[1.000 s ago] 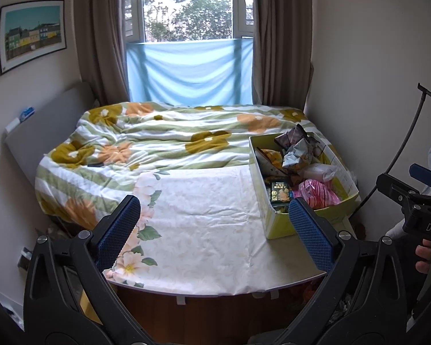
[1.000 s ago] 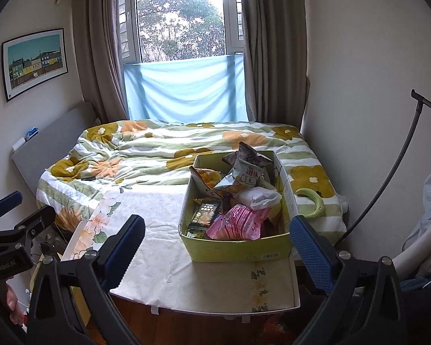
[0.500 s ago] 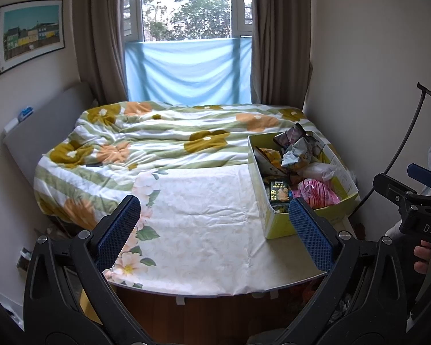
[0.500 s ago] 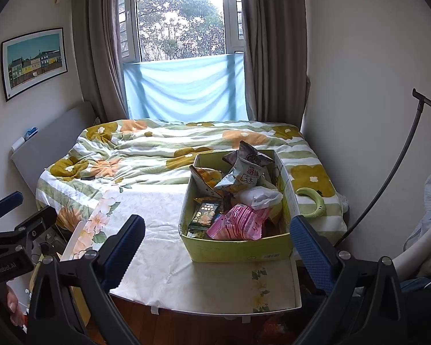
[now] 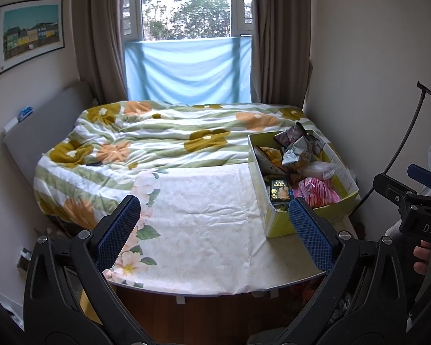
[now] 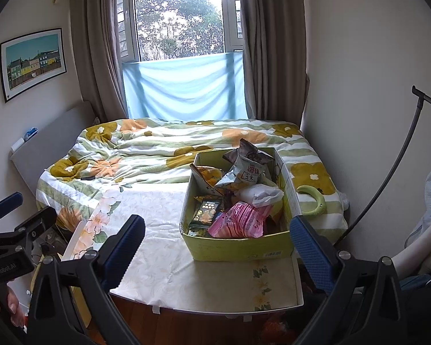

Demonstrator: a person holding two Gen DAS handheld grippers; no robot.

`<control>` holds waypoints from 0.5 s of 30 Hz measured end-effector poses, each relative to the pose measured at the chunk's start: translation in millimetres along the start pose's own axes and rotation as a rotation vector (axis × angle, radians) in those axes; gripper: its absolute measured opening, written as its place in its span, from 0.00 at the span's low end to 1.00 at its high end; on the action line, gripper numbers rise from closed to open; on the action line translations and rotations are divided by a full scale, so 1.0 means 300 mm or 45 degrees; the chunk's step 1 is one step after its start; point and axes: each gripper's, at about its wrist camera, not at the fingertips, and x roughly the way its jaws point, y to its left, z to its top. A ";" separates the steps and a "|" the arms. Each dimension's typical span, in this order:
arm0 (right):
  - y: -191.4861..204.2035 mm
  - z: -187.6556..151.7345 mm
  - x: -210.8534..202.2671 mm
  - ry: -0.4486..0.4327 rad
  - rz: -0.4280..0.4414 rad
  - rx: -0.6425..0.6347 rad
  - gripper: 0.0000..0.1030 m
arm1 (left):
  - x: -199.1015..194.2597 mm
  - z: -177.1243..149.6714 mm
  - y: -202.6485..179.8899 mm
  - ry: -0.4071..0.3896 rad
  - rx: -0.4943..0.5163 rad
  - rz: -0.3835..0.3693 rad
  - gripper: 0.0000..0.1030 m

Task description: Organize snacks

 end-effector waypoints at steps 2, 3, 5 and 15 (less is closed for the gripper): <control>0.003 -0.001 0.002 0.000 0.000 0.002 0.97 | 0.000 0.000 0.000 0.000 -0.001 0.000 0.99; 0.002 -0.001 0.002 -0.001 -0.001 0.001 0.97 | 0.000 -0.001 0.000 0.000 -0.001 -0.001 0.99; 0.004 0.000 0.003 0.001 -0.001 -0.001 0.97 | -0.001 -0.001 -0.001 -0.004 0.000 -0.001 0.99; 0.006 -0.001 0.001 0.001 0.000 0.002 0.97 | -0.006 -0.010 0.020 -0.025 -0.007 0.035 0.99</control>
